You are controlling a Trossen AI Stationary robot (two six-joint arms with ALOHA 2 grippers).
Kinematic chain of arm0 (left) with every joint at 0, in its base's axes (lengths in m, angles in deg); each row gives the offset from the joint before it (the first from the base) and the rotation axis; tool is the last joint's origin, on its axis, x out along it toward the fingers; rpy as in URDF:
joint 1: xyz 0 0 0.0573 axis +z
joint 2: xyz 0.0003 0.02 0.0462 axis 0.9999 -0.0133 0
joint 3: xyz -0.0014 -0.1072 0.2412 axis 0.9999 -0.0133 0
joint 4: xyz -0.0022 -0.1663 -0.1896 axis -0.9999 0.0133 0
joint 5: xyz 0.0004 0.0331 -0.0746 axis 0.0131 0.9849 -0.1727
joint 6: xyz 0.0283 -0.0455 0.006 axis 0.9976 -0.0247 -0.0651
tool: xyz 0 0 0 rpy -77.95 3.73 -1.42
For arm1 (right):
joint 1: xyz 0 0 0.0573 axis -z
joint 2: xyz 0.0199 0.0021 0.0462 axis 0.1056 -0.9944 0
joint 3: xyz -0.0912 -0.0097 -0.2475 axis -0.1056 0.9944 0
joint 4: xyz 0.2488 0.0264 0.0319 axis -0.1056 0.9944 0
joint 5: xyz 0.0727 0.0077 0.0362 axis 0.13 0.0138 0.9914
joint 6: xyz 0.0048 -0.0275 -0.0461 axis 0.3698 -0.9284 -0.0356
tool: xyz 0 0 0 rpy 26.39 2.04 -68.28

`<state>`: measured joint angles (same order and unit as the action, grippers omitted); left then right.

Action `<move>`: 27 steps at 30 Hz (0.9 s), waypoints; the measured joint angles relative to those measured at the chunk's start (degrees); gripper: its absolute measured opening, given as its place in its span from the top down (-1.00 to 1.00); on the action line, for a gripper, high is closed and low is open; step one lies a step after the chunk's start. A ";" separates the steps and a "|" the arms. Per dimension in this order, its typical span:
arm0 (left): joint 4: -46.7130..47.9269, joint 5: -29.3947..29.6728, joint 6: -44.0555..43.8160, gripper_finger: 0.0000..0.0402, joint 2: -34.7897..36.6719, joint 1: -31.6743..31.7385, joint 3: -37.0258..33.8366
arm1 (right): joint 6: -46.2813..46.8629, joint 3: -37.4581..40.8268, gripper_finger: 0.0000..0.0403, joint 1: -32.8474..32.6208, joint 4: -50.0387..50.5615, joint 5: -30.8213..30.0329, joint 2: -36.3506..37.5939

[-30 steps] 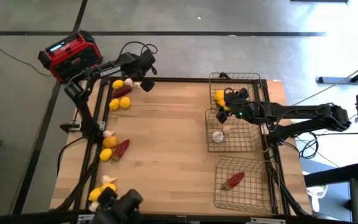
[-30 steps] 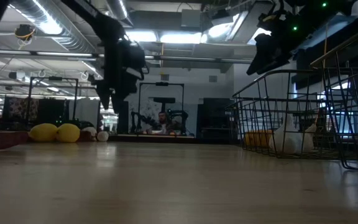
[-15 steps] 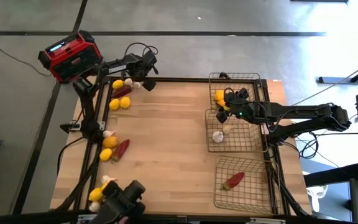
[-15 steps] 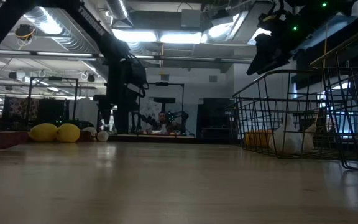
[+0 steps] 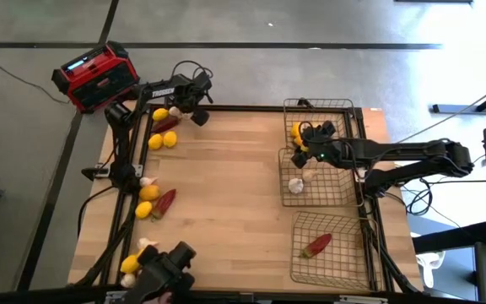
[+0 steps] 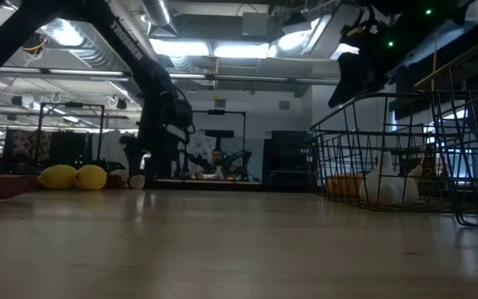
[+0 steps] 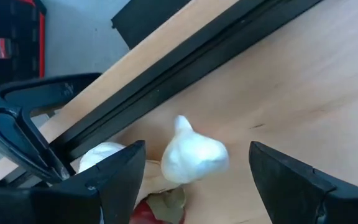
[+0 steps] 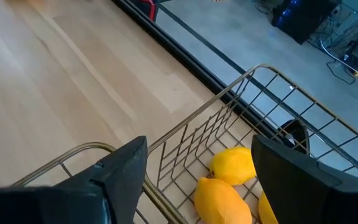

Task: Sort produce into baskets
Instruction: Put the white garlic into the middle wire basket

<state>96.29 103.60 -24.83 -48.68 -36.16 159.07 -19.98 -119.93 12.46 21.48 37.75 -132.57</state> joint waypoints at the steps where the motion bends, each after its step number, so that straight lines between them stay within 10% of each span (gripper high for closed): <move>1: 0.56 -0.01 -0.05 -0.41 -0.02 0.16 0.00 | -0.02 0.00 -0.40 0.00 0.08 0.02 -0.13; 15: 1.72 -0.63 1.53 -0.37 -0.48 2.00 0.00 | -0.04 0.00 -0.40 0.00 -0.04 0.01 -0.62; 27: 0.79 -3.18 3.02 0.18 -0.52 2.10 0.00 | -0.26 0.00 -0.40 0.00 -0.07 0.01 -0.62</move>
<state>97.08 100.42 -21.81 -49.21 -34.06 159.07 -20.24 -119.93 12.46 21.41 37.77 -133.19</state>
